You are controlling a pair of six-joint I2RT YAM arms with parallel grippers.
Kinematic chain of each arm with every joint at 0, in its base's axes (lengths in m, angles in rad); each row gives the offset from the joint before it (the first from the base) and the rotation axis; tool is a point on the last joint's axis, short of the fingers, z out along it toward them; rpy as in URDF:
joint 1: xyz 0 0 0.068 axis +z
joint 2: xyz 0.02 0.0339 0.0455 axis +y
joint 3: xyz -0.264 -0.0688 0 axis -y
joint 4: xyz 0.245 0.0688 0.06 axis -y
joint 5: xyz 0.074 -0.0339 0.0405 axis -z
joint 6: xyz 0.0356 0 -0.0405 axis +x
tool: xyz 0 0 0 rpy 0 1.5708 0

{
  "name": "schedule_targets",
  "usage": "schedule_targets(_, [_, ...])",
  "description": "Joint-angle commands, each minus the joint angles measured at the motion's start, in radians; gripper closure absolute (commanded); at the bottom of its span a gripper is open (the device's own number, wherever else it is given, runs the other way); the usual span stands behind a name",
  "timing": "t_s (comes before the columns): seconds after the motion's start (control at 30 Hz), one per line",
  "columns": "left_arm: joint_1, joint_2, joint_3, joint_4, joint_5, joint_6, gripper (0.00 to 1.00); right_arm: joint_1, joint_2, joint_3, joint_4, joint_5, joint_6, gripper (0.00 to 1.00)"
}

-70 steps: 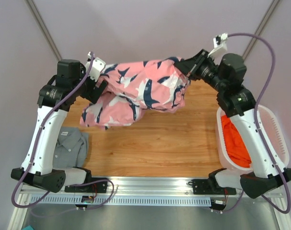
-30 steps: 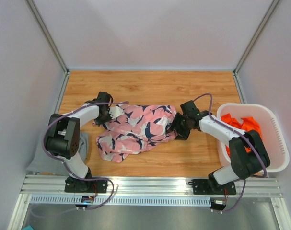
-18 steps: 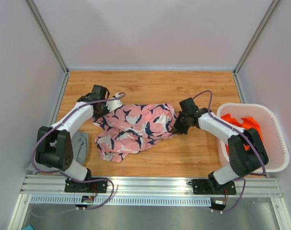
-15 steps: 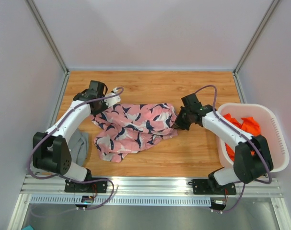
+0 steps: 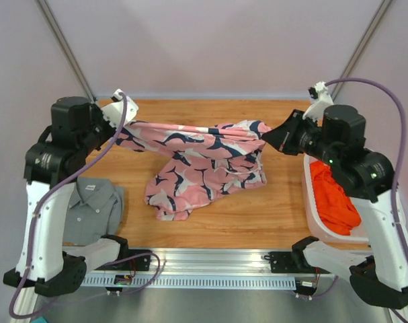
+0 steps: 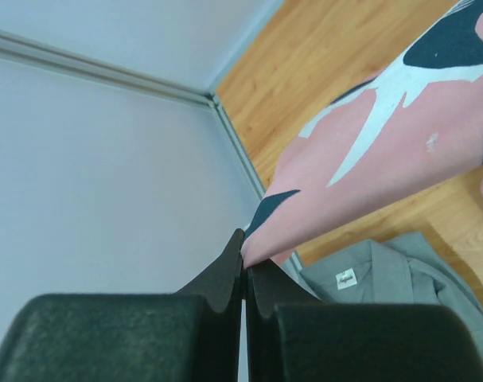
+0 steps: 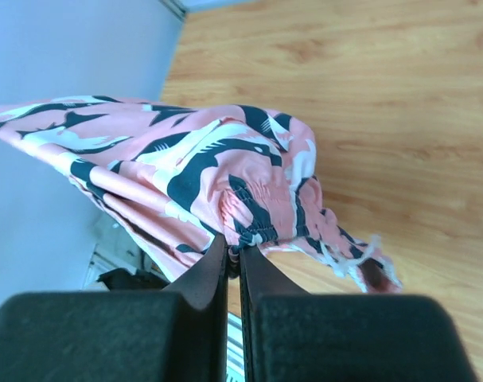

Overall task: Fold and stack the mixed laundry pile
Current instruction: Flatten out the shorts at the center of the board.

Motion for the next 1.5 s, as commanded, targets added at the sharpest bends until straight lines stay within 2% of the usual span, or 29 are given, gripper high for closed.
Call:
schedule_targets(0.0, [0.017,-0.052,0.099,-0.118,-0.081,-0.015,1.00,-0.009,-0.055,0.122,-0.119,0.011,-0.089,1.00])
schedule_targets(0.17, [0.017,-0.049,0.237,-0.164,-0.154,-0.003,1.00,-0.009,-0.023,0.278,-0.191,-0.096,-0.073,1.00])
schedule_targets(0.3, [0.017,-0.048,0.370,-0.156,-0.194,-0.004,1.00,-0.009,-0.066,0.322,-0.122,-0.196,-0.035,1.00])
schedule_targets(0.47, [0.017,-0.010,0.398,-0.044,-0.211,0.037,1.00,-0.009,-0.089,0.290,0.014,-0.262,0.034,1.00])
schedule_targets(0.53, [0.017,0.052,0.401,0.008,-0.176,0.036,1.00,-0.009,-0.056,0.287,0.019,-0.240,0.034,1.00])
schedule_targets(0.63, [0.017,0.157,0.378,0.112,-0.147,0.023,1.00,-0.017,0.052,0.293,-0.027,-0.071,0.031,1.00])
schedule_targets(0.7, [0.017,0.262,0.369,0.199,-0.159,0.019,1.00,-0.077,0.138,0.278,-0.050,-0.035,0.049,1.00])
schedule_targets(0.8, [0.017,0.430,0.386,0.290,-0.179,0.000,1.00,-0.173,0.228,0.171,0.014,-0.032,0.100,1.00])
schedule_targets(0.93, [0.017,0.711,0.469,0.336,-0.194,-0.059,0.99,-0.244,0.337,0.022,0.175,0.069,0.145,1.00])
schedule_targets(0.97, [0.017,0.759,0.483,0.344,-0.205,-0.070,0.96,-0.249,0.383,0.000,0.210,0.082,0.149,1.00])
schedule_targets(1.03, [0.016,0.898,0.541,0.345,-0.214,-0.086,0.70,-0.261,0.450,-0.025,0.264,0.126,0.155,0.91])
schedule_targets(1.07, [0.016,0.943,0.567,0.338,-0.230,-0.102,0.53,-0.267,0.531,-0.017,0.274,0.163,0.160,0.68])
schedule_targets(1.13, [0.016,1.056,0.643,0.307,-0.256,-0.112,0.17,-0.282,0.611,0.046,0.256,0.163,0.152,0.41])
schedule_targets(1.23, [0.016,1.106,0.665,0.258,-0.305,-0.122,0.13,-0.284,0.762,0.204,0.113,0.179,0.085,0.36])
schedule_targets(1.3, [0.016,1.040,0.615,0.176,-0.248,-0.197,0.14,-0.281,0.781,0.224,0.047,0.186,0.042,0.36])
schedule_targets(1.37, [0.016,0.950,0.528,0.134,-0.068,-0.282,0.18,-0.276,0.744,0.160,0.047,0.203,0.021,0.37])
schedule_targets(1.4, [0.010,0.837,0.409,0.103,0.012,-0.296,0.23,-0.269,0.680,0.119,0.050,0.214,0.011,0.39])
schedule_targets(1.43, [0.004,0.774,0.342,0.092,0.151,-0.308,0.26,-0.267,0.647,0.021,0.050,0.241,0.007,0.40])
schedule_targets(1.47, [-0.007,0.709,0.269,0.088,0.216,-0.313,0.29,-0.262,0.608,-0.029,0.048,0.257,0.005,0.41])
